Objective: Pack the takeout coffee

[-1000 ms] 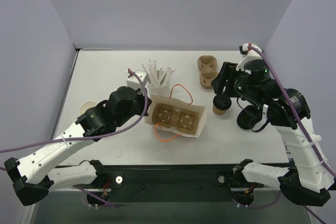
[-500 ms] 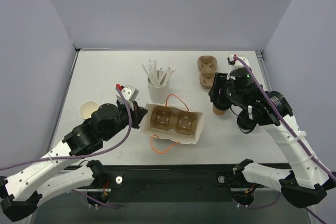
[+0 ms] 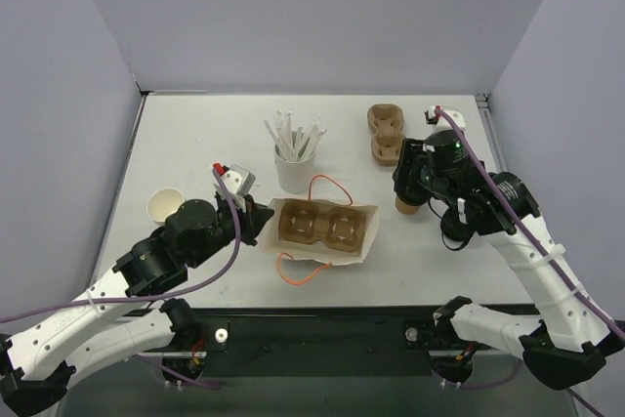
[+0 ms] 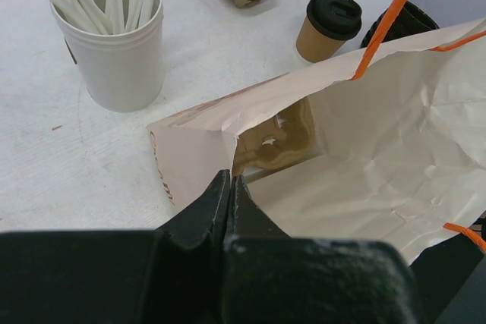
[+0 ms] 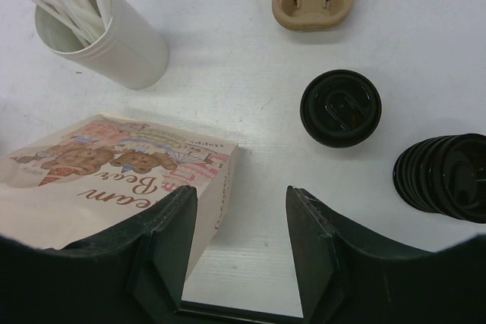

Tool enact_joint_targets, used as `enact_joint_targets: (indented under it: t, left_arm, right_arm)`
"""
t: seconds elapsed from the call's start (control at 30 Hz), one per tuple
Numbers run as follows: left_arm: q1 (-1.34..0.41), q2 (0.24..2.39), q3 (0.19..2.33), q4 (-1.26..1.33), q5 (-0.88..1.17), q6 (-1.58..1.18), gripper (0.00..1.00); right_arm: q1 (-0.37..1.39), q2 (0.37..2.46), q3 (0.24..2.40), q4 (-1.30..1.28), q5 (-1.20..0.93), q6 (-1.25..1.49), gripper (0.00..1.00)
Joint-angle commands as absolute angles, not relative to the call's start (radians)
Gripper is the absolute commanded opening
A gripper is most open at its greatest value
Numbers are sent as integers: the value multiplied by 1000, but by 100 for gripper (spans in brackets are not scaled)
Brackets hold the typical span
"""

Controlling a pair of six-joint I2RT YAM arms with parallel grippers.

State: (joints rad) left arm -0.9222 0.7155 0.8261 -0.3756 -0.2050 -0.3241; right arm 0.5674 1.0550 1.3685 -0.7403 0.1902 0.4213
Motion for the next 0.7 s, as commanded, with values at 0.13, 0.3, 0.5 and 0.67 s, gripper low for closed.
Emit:
enact_joint_targets:
  t: [0.13, 0.3, 0.5, 0.67]
  left_arm:
    - [-927, 719, 874, -337, -251, -288, 0]
    - [-925, 773, 926, -348, -242, -293, 0]
    - [-923, 793, 946, -367, -226, -330, 0]
    - [-923, 778, 928, -379, -232, -360, 0]
  right_arm:
    - [522, 1137, 1423, -752, 225, 465, 49]
    - [390, 1303, 1512, -833, 261, 482, 49]
    - [161, 1500, 1568, -865, 22, 351, 64]
    - [74, 1586, 1542, -862, -142, 298, 74]
